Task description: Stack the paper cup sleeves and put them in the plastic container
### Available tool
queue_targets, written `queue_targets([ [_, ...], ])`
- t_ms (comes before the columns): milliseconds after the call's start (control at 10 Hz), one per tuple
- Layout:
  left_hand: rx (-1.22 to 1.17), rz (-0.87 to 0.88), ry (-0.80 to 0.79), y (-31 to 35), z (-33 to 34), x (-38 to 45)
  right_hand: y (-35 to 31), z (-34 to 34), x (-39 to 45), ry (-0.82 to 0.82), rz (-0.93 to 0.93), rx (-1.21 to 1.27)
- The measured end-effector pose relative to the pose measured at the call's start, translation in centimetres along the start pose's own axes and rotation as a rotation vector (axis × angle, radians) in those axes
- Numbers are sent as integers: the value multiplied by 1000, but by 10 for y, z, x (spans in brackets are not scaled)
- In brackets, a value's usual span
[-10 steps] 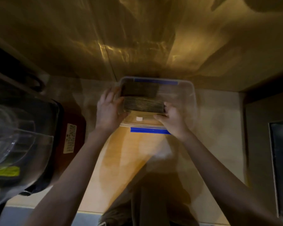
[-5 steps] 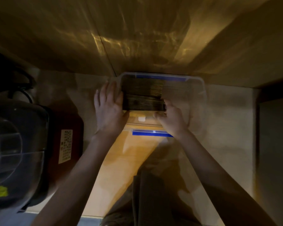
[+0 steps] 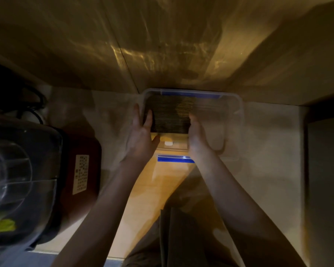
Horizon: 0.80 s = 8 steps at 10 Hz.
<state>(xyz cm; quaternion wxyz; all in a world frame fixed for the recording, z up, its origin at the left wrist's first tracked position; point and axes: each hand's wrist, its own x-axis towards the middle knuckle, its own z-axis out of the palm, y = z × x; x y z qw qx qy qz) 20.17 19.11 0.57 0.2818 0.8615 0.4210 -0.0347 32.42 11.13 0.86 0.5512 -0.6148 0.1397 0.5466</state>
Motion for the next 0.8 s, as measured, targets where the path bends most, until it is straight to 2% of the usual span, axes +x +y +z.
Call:
queue_targets([
  [100, 2, 9, 9, -1, 0, 1, 3, 4, 0, 41, -7, 153],
  [200, 4, 12, 13, -1, 2, 2, 6, 4, 2, 45, -43, 163],
  [400, 9, -20, -8, 4, 2, 1, 5, 5, 3, 31, -68, 14],
  [500, -4, -20, -29, 6, 0, -1, -1, 3, -3, 56, -86, 17],
  [600, 19, -37, -73, 4, -7, 0, -7, -1, -17, 85, -171, 67],
  [700, 55, -65, -95, 10, -21, -2, -17, -12, -41, 107, -226, -52],
  [800, 65, -20, -102, 24, -43, -1, -29, -28, -65, 55, -287, -107],
])
